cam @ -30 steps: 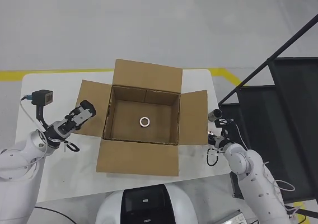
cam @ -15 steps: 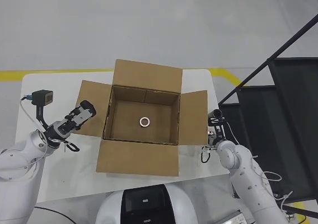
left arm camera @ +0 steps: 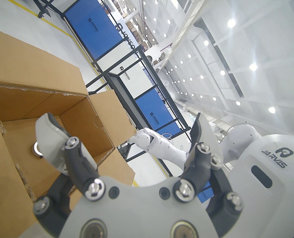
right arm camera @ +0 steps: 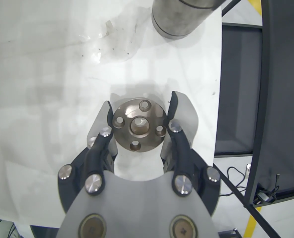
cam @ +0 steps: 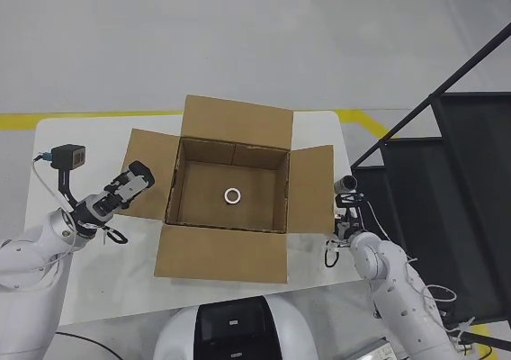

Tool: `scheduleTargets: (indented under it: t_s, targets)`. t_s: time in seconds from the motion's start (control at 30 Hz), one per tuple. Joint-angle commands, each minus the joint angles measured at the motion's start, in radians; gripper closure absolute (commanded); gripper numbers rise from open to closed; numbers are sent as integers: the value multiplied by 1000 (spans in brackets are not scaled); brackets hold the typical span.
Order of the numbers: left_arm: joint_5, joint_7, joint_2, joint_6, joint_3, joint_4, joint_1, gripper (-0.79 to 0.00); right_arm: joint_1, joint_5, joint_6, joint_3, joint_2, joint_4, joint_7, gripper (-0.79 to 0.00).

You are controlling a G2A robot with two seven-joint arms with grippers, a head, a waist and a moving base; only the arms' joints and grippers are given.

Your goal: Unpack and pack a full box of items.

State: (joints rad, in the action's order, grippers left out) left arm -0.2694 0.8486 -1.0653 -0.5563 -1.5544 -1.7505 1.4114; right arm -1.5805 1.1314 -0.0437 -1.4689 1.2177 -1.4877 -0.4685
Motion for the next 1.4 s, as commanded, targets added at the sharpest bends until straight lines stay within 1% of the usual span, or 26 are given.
scheduleTargets:
  t_s: [0.0, 0.1, 0.13, 0.2, 0.23, 0.4, 0.5, 0.6, 0.67, 0.73, 0.83, 0.93, 1.07, 1.1, 1.13, 1.17, 1.23, 1.27, 1.33, 1.37]
  targets:
    - [0, 0, 0, 0, 0, 0, 0, -785, -54, -7, 8, -20, -3, -73, 22, 0]
    - [0, 0, 0, 0, 0, 0, 0, -785, -149, -21, 10, -62, -7, -197, 62, 0]
    - [0, 0, 0, 0, 0, 0, 0, -785, -202, -19, 1, -91, -9, -264, 87, 0]
    - [0, 0, 0, 0, 0, 0, 0, -785, -265, -18, -8, -122, -11, -355, 118, 0]
    - [0, 0, 0, 0, 0, 0, 0, -785, -314, -17, -24, -149, -12, -418, 143, 0]
    - [0, 0, 0, 0, 0, 0, 0, -785, -444, 39, -101, -214, -10, -634, 213, 0]
    - [0, 0, 0, 0, 0, 0, 0, -785, -477, 85, -92, -224, -10, -734, 225, 0]
    - [0, 0, 0, 0, 0, 0, 0, -785, -471, 122, -35, -218, -13, -813, 202, 0]
    - [0, 0, 0, 0, 0, 0, 0, -785, -438, 151, 7, -199, -16, -846, 165, 0]
    - [0, 0, 0, 0, 0, 0, 0, -785, -382, 167, 50, -157, -18, -862, 115, 0]
    - [0, 0, 0, 0, 0, 0, 0, -785, -269, 212, 101, -67, -19, -848, 21, 0]
    - [0, 0, 0, 0, 0, 0, 0, -785, -131, 236, 117, 41, -14, -790, -71, 0]
    - [0, 0, 0, 0, 0, 0, 0, -785, 58, 231, 132, 195, 1, -672, -206, 0]
    - [0, 0, 0, 0, 0, 0, 0, -785, 90, 234, 128, 219, 4, -652, -226, 0]
    - [0, 0, 0, 0, 0, 0, 0, -785, 150, 240, 132, 273, 12, -599, -268, 0]
    - [0, 0, 0, 0, 0, 0, 0, -785, 180, 242, 130, 297, 16, -571, -288, 0]
    - [0, 0, 0, 0, 0, 0, 0, -785, 280, 237, 117, 379, 33, -466, -337, 0]
    - [0, 0, 0, 0, 0, 0, 0, -785, 308, 235, 111, 399, 38, -439, -349, 0]
    - [0, 0, 0, 0, 0, 0, 0, -785, 396, 217, 97, 463, 56, -333, -376, 0]
    - [0, 0, 0, 0, 0, 0, 0, -785, 419, 211, 94, 479, 62, -304, -383, 0]
